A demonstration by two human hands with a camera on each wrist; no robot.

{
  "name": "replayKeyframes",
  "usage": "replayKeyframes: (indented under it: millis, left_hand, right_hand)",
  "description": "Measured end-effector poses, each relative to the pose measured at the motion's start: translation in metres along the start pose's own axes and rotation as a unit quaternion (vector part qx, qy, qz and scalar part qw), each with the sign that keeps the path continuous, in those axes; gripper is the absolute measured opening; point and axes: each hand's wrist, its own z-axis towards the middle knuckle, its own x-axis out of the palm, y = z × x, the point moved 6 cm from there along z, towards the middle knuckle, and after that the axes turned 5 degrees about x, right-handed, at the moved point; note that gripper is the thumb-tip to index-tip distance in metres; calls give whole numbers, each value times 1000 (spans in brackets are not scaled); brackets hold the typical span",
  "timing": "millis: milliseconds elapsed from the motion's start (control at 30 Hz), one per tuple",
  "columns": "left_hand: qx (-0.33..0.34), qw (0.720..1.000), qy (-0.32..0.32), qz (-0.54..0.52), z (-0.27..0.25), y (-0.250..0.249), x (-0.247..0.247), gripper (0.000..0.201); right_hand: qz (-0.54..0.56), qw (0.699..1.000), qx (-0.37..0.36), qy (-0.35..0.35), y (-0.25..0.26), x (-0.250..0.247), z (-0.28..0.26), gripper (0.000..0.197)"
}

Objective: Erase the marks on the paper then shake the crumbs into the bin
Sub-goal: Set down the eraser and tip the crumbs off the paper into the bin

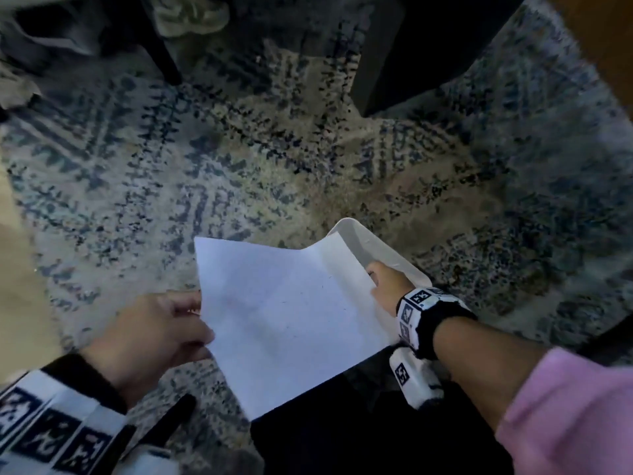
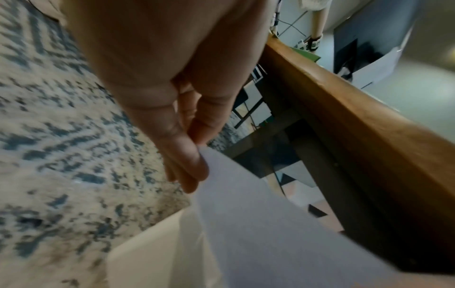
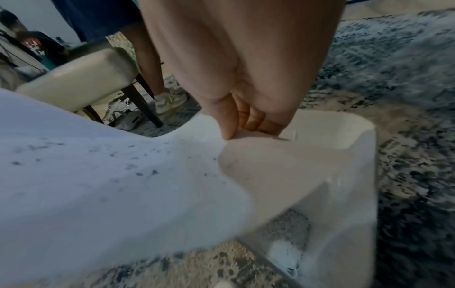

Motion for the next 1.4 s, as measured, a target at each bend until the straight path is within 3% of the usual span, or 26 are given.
replayKeyframes:
  millis: [167, 267, 367, 433, 533, 600, 633, 700, 767, 833, 933, 1000, 1033, 1100, 1167, 1200, 1233, 1300, 1367, 1400]
  left_hand:
    - [31, 999, -20, 33, 13, 1, 33, 32]
    - [40, 997, -32, 54, 16, -1, 47, 33]
    - [42, 996, -46, 60, 19, -2, 53, 31]
    - [42, 997, -41, 55, 20, -4, 60, 33]
    - [43, 998, -30, 36, 20, -8, 73, 38]
    - [39, 999, -23, 13, 19, -10, 79, 38]
    - [39, 999, -22, 11, 18, -10, 80, 38]
    - [42, 998, -27, 23, 17, -9, 80, 39]
    - [41, 998, -33, 42, 17, -8, 80, 37]
    - [34, 998, -33, 52, 20, -7, 84, 35]
    - [18, 999, -21, 36, 26, -6, 93, 28]
    - [15, 999, -13, 31, 28, -7, 95, 17]
    - [14, 999, -10, 32, 28, -7, 95, 16]
    - [11, 999, -8, 31, 26, -5, 91, 25]
    - [9, 1000, -9, 28, 23, -3, 88, 33]
    - [6, 1000, -9, 28, 22, -3, 87, 35]
    - [4, 1000, -10, 28, 23, -2, 87, 36]
    - [1, 1000, -10, 20, 25, -2, 87, 36]
    - [-2, 1000, -7, 6, 26, -4, 89, 36]
    - [-1, 1000, -2, 1, 25, -5, 90, 36]
  right_hand:
    - [-7, 1000, -10, 11, -1, 17, 27, 15]
    - [-23, 1000, -11, 15, -4, 17, 28, 67]
    - [25, 994, -111, 3, 17, 14, -2, 75]
    - [97, 973, -200, 53, 39, 22, -33, 72]
    - [79, 946, -282, 136, 62, 52, -60, 76]
    - [42, 954, -249, 162, 49, 73, -47, 70]
    - [28, 969, -189, 157, 33, 79, -30, 67]
    - [4, 993, -41, 112, -4, 74, 0, 67]
    - [28, 997, 5, 70, -14, 55, 6, 68]
    - [98, 991, -70, 60, 8, 42, -8, 70]
    - [147, 953, -252, 77, 63, 40, -55, 77]
    - [165, 925, -327, 103, 86, 54, -71, 63]
    - [212, 916, -314, 132, 84, 61, -66, 59]
    - [285, 926, -182, 166, 56, 70, -28, 55]
    - [143, 984, -31, 99, 18, 62, 9, 59]
    - [68, 996, -2, 52, 6, 53, 19, 63]
    - [41, 998, -20, 31, 7, 46, 22, 66]
    - [91, 986, -137, 39, 33, 40, 11, 67]
    - [113, 962, -224, 103, 56, 52, -8, 66]
    - [107, 959, -225, 135, 53, 62, -5, 66]
